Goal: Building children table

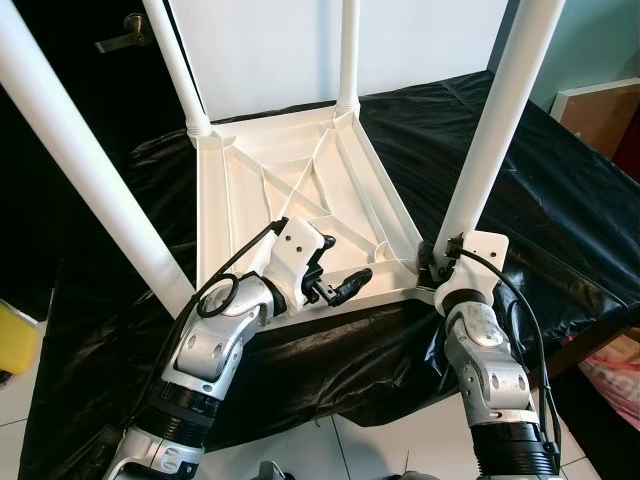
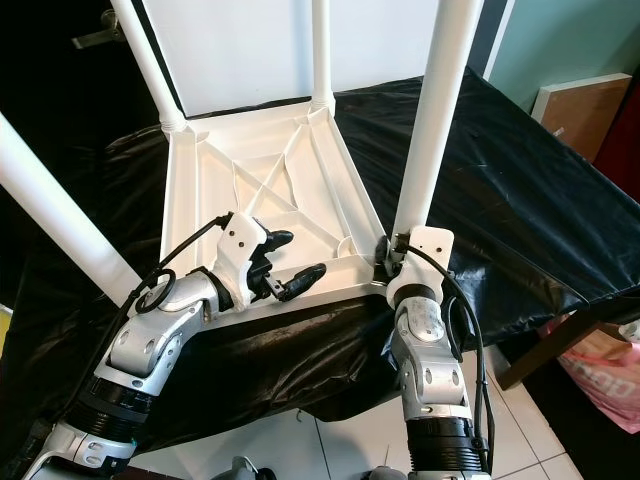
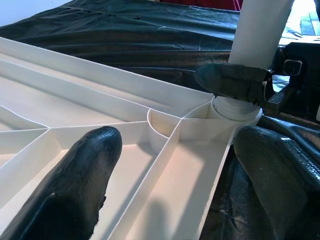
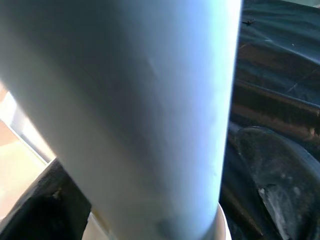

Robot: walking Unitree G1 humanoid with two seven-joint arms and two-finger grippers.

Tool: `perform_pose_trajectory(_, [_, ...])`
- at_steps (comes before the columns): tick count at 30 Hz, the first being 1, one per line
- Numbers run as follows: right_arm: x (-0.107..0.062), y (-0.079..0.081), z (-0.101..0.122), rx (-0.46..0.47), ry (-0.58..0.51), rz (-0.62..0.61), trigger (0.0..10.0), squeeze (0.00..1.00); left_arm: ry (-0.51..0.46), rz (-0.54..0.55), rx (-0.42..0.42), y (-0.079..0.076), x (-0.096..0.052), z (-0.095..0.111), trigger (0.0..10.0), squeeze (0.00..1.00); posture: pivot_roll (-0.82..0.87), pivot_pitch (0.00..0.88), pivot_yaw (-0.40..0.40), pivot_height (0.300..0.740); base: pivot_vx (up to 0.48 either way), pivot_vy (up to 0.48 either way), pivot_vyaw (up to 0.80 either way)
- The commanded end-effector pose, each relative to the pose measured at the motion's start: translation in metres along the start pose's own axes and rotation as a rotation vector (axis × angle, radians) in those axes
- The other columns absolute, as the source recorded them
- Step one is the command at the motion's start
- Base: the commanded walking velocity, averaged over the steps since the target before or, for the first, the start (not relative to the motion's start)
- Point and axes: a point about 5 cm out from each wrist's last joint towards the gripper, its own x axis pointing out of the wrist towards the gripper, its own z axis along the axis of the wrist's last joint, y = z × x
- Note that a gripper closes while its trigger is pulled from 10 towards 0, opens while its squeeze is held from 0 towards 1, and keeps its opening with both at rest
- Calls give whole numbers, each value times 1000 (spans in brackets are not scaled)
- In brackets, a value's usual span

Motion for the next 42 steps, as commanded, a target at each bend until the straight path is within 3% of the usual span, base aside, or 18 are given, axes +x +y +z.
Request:
perform_pose_trajectory(1, [-2,-2,-1,14,-5,4,10000,1000,5,-19,1,-4,0,-1,10000,0,-98,46,52,740,0,0,0])
perform_pose_trajectory(8, [-3,-21,3,-23,-34,93,10000,1000,6,-20,1,-3,0,-1,10000,0,-106,47,56,740,0,0,0])
perform_pose_trajectory(11, [-3,-21,3,-23,-34,93,10000,1000,6,-20,1,-3,0,-1,10000,0,-106,47,56,740,0,0,0])
perform_pose_trajectory(12, [-3,-27,2,-28,-31,167,10000,243,6,-22,0,-3,0,-1,10000,0,-112,47,60,740,0,0,0])
perform_pose_trajectory(13, [-3,-27,2,-28,-31,167,10000,243,6,-22,0,-3,0,-1,10000,0,-112,47,60,740,0,0,0])
perform_pose_trajectory(14, [-2,-33,3,-51,-32,255,10000,0,7,-27,1,-3,1,-1,10000,0,-118,50,67,740,0,0,0])
perform_pose_trajectory(15, [-2,-33,3,-51,-32,255,10000,0,7,-27,1,-3,1,-1,10000,0,-118,50,67,740,0,0,0])
perform_pose_trajectory(16, [1,-44,8,-113,-38,417,10000,0,8,-33,2,-2,2,-1,10000,0,-121,48,71,740,0,0,0])
perform_pose_trajectory(23, [8,-49,10,-189,-3,582,10000,0,2,-34,3,-2,4,0,10000,0,-120,44,70,740,0,0,0])
perform_pose_trajectory(32, [18,-48,11,-299,34,753,10000,0,0,-27,6,0,4,2,10000,0,-107,43,67,740,0,0,0])
perform_pose_trajectory(42, [28,-41,9,-347,53,841,10000,0,15,-43,6,-4,3,-1,10000,0,-107,43,69,740,0,0,0])
